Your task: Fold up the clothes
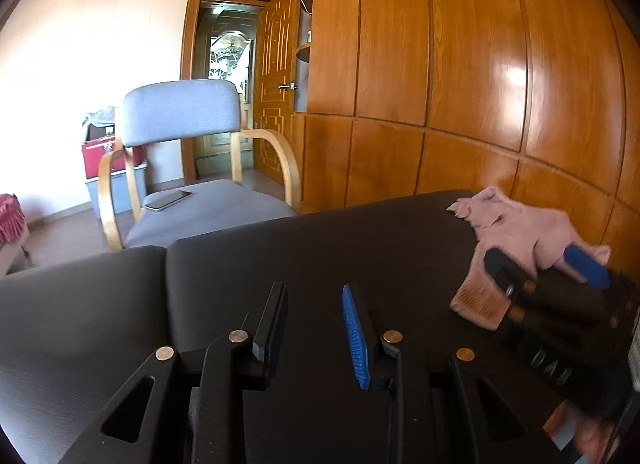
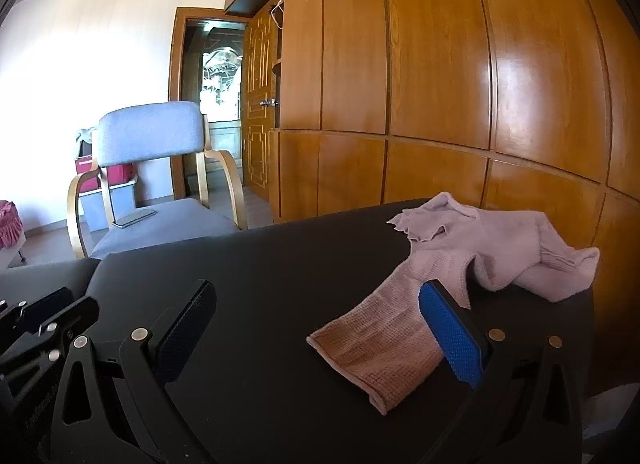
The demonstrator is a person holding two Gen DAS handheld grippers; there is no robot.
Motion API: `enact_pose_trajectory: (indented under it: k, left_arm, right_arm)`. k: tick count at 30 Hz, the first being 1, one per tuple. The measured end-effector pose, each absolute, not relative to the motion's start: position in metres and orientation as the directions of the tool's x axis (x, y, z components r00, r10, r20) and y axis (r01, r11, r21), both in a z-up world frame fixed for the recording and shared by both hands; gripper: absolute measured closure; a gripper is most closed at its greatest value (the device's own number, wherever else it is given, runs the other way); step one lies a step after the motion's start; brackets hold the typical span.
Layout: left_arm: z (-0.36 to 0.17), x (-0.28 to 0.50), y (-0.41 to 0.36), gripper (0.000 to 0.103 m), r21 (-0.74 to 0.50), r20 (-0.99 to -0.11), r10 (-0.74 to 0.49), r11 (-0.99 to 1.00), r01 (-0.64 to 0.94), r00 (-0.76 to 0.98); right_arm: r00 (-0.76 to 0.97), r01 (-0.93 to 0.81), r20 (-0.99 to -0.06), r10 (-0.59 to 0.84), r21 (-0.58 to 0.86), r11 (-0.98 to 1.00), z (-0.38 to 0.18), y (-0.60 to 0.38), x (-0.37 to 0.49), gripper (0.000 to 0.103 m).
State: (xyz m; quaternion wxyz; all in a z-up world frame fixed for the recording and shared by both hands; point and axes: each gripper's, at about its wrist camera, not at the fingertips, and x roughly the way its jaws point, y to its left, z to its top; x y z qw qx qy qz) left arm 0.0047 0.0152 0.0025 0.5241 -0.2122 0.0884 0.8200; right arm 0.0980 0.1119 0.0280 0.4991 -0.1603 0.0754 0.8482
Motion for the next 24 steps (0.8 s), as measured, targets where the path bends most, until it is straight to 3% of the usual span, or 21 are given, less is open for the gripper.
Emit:
enact_pose_trajectory:
  k: [7,13,24]
  left_arm:
    - [0.000,0.001,0.008,0.075,-0.077,-0.388,0.843,-0.432,-0.899,-0.372]
    - [-0.002,-0.002,0.010,0.075,-0.085,-0.430,0.821,-0.450,-0.889,-0.374]
    - [0.001,0.006,0.007,0.075,-0.046,-0.400,0.828,-0.447,-0.893,-0.394]
  right_arm:
    - [-0.440,-0.880,-0.348,0.828,-0.019,-0.475,0.031,0.112,0.104,0.000]
    - [-0.431,-0.885,-0.352,0.831,-0.017,-0.466,0.023,0.114,0.100,0.000]
    - [-0.421,-0.887,-0.375,0.826,-0.019,-0.461,0.017,0.117,0.098,0.000]
